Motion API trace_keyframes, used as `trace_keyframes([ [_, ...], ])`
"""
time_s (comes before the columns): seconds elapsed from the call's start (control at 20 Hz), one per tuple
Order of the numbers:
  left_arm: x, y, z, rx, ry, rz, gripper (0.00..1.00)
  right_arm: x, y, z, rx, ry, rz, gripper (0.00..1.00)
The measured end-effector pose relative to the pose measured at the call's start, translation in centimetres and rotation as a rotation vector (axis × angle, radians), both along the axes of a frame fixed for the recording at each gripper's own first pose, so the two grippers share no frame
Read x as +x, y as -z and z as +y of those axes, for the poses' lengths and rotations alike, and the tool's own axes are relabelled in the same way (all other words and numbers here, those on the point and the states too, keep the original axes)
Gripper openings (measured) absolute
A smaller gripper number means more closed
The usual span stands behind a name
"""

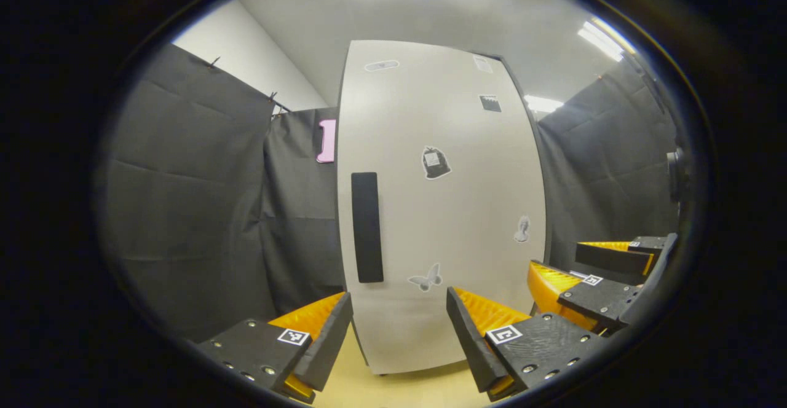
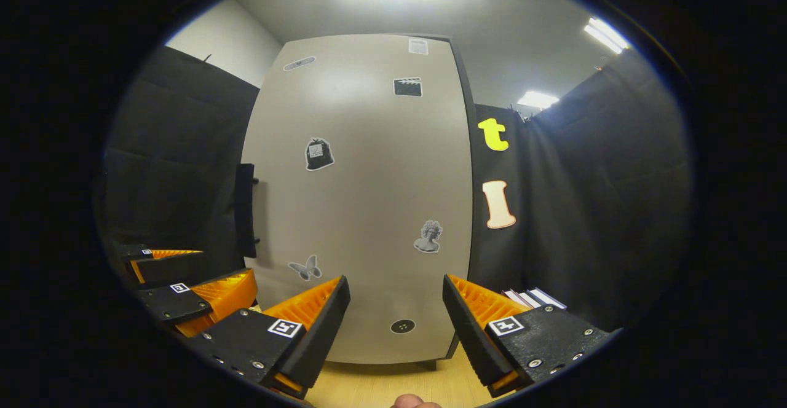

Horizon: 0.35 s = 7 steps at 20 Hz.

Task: Open the cabinet door with the right hand, grasp the bottle in the cabinet with the left hand and place it on the coaster, then close the cabinet door with the right hand.

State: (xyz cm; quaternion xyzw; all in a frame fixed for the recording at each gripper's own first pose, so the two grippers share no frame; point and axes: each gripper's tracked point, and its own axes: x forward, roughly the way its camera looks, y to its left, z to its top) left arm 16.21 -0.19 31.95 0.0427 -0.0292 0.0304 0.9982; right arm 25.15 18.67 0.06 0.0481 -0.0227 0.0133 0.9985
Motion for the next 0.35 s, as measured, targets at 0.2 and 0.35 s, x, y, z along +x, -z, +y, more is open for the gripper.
trace_keyframes([
  [0.2, 0.12, 0.17, 0.17, -0.016, -0.009, -0.003, 0.88, -0.19, -0.17, -0.25, 0.001, 0.001, -0.008, 0.94],
  [0.35, 0.13, 0.12, 0.18, -0.016, -0.013, -0.004, 0.88, -0.40, -0.02, -0.46, 0.001, 0.001, -0.005, 0.94],
])
